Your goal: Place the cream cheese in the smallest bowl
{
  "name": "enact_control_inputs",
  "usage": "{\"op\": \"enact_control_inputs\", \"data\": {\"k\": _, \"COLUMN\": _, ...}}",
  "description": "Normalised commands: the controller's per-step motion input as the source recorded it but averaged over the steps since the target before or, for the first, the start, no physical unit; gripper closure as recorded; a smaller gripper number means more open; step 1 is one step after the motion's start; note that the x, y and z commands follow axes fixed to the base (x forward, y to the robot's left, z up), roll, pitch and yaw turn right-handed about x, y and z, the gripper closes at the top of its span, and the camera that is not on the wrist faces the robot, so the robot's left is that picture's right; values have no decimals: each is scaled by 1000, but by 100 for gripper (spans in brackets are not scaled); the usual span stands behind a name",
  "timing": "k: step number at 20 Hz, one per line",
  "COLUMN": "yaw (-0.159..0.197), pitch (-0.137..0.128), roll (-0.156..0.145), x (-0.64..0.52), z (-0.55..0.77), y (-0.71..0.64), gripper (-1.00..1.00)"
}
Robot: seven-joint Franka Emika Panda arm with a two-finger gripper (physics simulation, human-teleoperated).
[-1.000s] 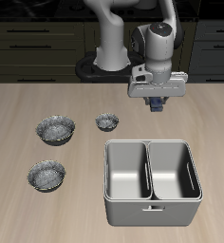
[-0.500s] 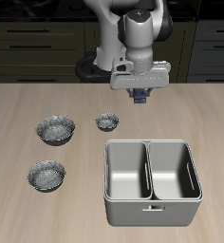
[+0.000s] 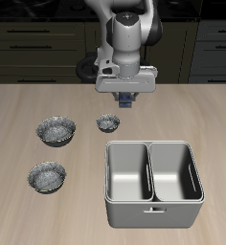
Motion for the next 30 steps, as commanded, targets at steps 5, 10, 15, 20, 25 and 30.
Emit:
{"op": "enact_control_inputs", "data": {"k": 5, "yaw": -7, "pitch": 6, "roll": 25, "x": 231, "z": 14, "y": -455, "gripper": 100}}
{"op": "enact_control_inputs", "data": {"k": 10, "yaw": 49, "pitch": -11, "roll": 80, "x": 131, "z": 89, "y": -400, "gripper": 100}}
{"op": "enact_control_inputs", "data": {"k": 15, "yaw": 43, "pitch": -27, "roll": -13, "x": 0, "z": 72, "y": -208, "gripper": 100}}
{"op": "enact_control_inputs", "data": {"k": 20, "yaw": 15, "pitch": -18, "roll": -1, "x": -20, "z": -55, "y": -109, "gripper": 100}}
{"op": "enact_control_inputs", "data": {"k": 25, "yaw": 0, "pitch": -11, "roll": -34, "x": -31, "z": -206, "y": -97, "gripper": 100}}
{"op": "enact_control_inputs", "data": {"k": 30, "yaw": -3, "pitch": 28, "roll": -29, "x": 3, "z": -299, "y": 2, "gripper": 100}}
